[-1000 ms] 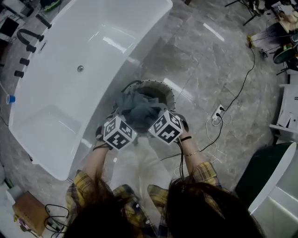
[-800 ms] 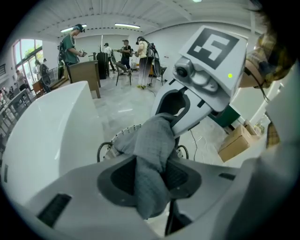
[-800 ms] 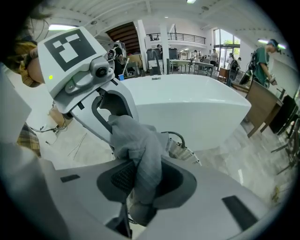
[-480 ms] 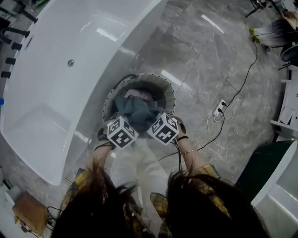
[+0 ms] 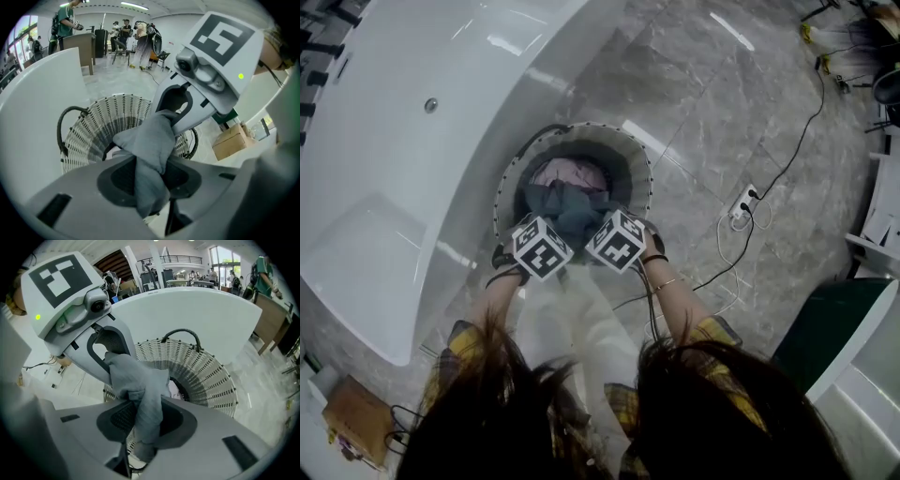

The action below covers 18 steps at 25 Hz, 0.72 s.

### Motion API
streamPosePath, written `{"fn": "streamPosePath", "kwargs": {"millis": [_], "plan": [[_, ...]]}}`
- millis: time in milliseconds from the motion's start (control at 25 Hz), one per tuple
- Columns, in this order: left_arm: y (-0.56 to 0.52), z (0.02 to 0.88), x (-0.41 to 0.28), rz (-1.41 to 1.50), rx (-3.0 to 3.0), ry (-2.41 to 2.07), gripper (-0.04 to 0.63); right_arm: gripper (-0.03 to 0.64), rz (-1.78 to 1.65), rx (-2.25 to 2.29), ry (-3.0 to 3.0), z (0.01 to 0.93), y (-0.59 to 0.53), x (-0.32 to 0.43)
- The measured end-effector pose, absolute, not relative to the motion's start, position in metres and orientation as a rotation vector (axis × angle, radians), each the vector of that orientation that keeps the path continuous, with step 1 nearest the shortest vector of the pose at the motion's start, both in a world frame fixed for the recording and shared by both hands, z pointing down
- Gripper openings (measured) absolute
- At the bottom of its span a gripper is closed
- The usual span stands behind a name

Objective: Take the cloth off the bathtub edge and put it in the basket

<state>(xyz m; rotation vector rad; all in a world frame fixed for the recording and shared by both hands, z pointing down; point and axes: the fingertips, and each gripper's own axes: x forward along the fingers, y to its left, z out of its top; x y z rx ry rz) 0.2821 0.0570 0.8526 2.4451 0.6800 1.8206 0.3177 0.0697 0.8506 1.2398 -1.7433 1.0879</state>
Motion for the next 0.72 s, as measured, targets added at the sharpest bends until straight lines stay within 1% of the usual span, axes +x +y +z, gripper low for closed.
{"fn": "streamPosePath", "kwargs": {"millis": [440,720], "plan": [[0.067,0.897,0.273,1.903,2.321,0.672,0.147,0.12,1.144,1.207,-1.652,0.894,0.08,0.315],[0.062,0.907,0.261,1.963,2.251,0.624,0.149,0.147,1.218,1.196,-1.628,0.903,0.088,0.312]]}}
